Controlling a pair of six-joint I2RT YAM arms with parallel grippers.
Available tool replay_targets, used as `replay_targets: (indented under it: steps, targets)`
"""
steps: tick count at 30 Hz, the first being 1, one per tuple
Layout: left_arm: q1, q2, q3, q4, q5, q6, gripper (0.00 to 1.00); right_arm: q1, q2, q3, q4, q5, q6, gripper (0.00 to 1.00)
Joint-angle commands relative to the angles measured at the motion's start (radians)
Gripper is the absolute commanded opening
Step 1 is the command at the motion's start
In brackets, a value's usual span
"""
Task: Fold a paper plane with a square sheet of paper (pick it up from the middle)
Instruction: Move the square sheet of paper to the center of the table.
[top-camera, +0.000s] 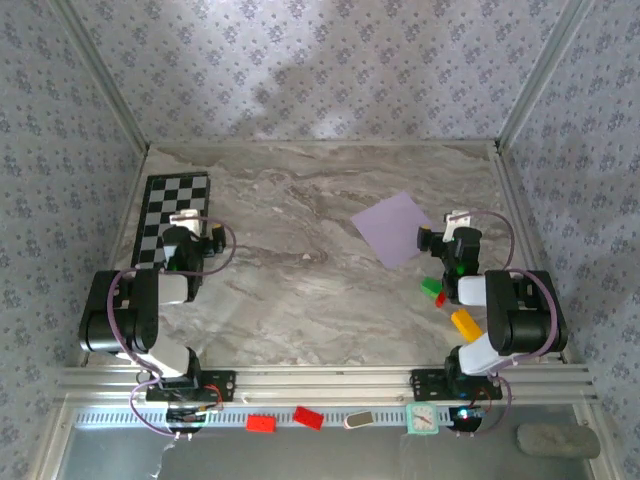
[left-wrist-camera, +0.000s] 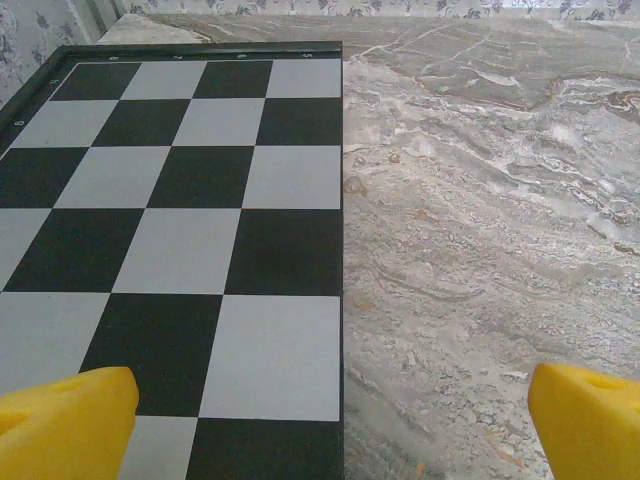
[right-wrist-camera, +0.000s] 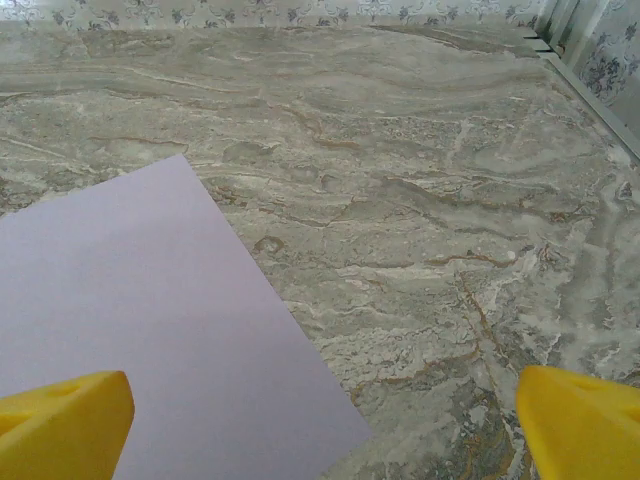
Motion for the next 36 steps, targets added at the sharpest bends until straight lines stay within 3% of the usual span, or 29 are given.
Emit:
replay_targets:
  steps: [1, 30, 36]
  targets:
    - [-0.003, 0.007, 0.02, 0.001, 0.0, 0.013, 1.0, -0.006, 0.01, 0.023, -0.011, -0.005, -0.014, 1.0]
    - [-0.002, 0.005, 0.015, 0.009, 0.002, 0.013, 1.0, -0.007, 0.01, 0.023, -0.014, -0.008, -0.013, 1.0]
    - [-0.007, -0.033, -0.003, 0.015, 0.017, 0.02, 1.0, -0.01, -0.047, -0.01, 0.004, 0.001, -0.009, 1.0]
